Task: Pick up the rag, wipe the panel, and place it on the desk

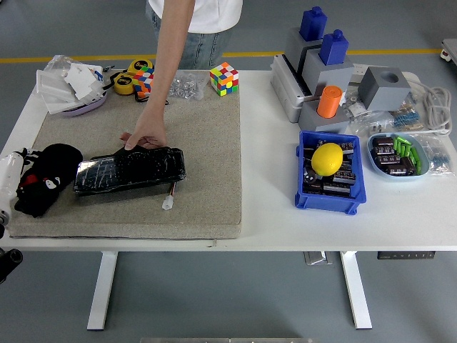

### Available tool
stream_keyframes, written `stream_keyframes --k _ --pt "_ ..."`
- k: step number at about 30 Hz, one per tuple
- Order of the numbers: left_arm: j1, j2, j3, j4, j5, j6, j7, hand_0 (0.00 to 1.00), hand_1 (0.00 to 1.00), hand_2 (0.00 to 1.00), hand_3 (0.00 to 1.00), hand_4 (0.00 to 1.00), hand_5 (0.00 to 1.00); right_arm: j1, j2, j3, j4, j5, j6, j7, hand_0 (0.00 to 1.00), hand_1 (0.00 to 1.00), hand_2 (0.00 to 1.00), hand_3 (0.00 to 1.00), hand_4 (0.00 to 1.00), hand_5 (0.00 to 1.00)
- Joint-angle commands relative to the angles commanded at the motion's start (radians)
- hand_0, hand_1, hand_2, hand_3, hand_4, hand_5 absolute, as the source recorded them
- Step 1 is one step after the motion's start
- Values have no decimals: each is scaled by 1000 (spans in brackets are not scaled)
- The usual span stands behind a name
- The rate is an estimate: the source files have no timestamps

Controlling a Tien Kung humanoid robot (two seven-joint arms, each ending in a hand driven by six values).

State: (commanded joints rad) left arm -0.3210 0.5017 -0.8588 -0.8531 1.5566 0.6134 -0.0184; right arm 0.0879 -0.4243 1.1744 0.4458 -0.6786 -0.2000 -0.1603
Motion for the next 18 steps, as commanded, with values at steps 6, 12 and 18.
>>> stream_keyframes --k 6,12,18 --pt "1 -10 -2 1 -13 18 -6 456 591 590 676 861 414 -2 -2 -6 0 1 1 -2 744 638 693 604 974 586" --pt "-5 -15 11 7 -31 19 -6 393 519 540 655 824 411 -3 -2 -9 -2 3 2 -1 743 638 693 604 974 586" --pt "-3 -24 12 13 -39 28 -11 362 460 514 642 807 406 -4 -1 -10 -3 3 4 -2 743 638 693 604 974 586"
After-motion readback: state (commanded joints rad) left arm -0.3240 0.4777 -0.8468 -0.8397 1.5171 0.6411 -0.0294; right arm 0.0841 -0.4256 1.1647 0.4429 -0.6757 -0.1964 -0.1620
